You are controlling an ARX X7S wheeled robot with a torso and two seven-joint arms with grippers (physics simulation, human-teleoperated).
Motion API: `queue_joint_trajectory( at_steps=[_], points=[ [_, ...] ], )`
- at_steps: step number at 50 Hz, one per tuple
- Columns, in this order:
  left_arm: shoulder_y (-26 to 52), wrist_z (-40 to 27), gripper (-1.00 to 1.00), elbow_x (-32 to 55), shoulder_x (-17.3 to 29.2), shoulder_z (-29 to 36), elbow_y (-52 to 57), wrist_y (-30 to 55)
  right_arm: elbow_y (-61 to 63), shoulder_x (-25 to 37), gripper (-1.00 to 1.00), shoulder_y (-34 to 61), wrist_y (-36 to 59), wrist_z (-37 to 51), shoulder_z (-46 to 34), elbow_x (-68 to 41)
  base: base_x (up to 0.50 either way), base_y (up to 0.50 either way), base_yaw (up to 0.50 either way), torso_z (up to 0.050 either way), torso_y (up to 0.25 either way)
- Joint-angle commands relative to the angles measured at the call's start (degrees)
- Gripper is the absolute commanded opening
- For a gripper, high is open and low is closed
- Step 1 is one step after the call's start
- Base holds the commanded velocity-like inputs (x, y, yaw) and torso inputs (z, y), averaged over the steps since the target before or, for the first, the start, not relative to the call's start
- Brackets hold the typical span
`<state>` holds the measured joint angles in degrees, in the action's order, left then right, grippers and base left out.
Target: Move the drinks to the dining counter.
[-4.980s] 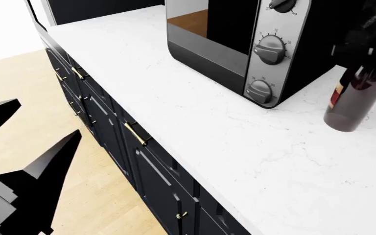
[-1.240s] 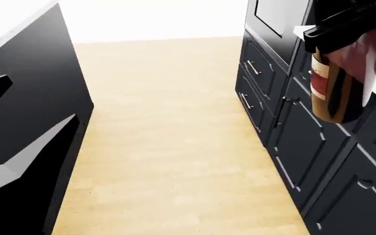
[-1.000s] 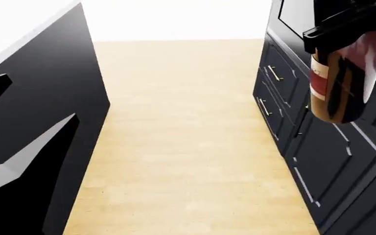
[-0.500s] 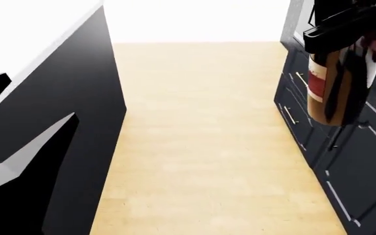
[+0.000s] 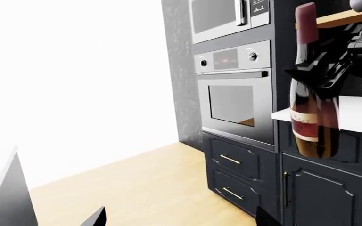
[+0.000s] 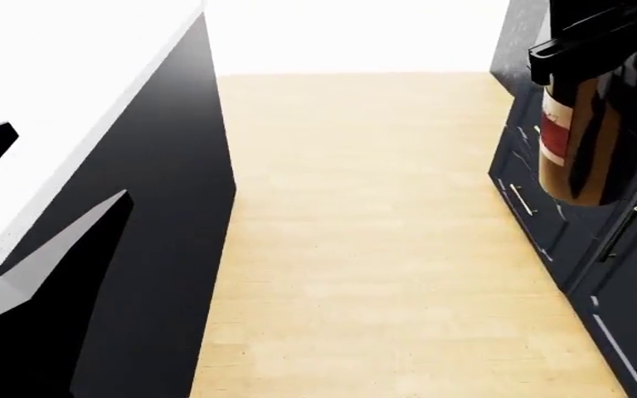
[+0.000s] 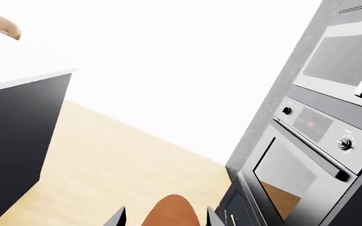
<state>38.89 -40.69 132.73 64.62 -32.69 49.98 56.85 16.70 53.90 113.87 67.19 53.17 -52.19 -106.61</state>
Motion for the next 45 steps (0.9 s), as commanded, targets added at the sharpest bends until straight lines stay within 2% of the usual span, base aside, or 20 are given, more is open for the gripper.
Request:
queue_joint_trajectory(
  at_steps=[1, 25, 45],
  points=[
    [-0.1, -0.1, 1.00, 0.0, -0.1, 0.0, 0.1, 0.0, 0.1, -0.1, -1.00, 1.5, 1.3, 0.4, 0.7, 3.1, -0.50, 0.01, 0.00, 0.000, 0.000],
    [0.3, -0.1, 1.00, 0.0, 0.2, 0.2, 0.0, -0.2, 0.0, -0.6, -1.00, 2.1, 2.2, -0.7, 0.4, 3.8, -0.50, 0.01, 0.00, 0.001, 0.001],
    [0.4, -0.1, 1.00, 0.2, 0.3, 0.2, 0.0, -0.3, -0.2, -0.8, -1.00, 2.1, 2.5, -0.2, 0.2, 3.2, -0.50, -0.18, 0.00, 0.001, 0.001]
  ],
)
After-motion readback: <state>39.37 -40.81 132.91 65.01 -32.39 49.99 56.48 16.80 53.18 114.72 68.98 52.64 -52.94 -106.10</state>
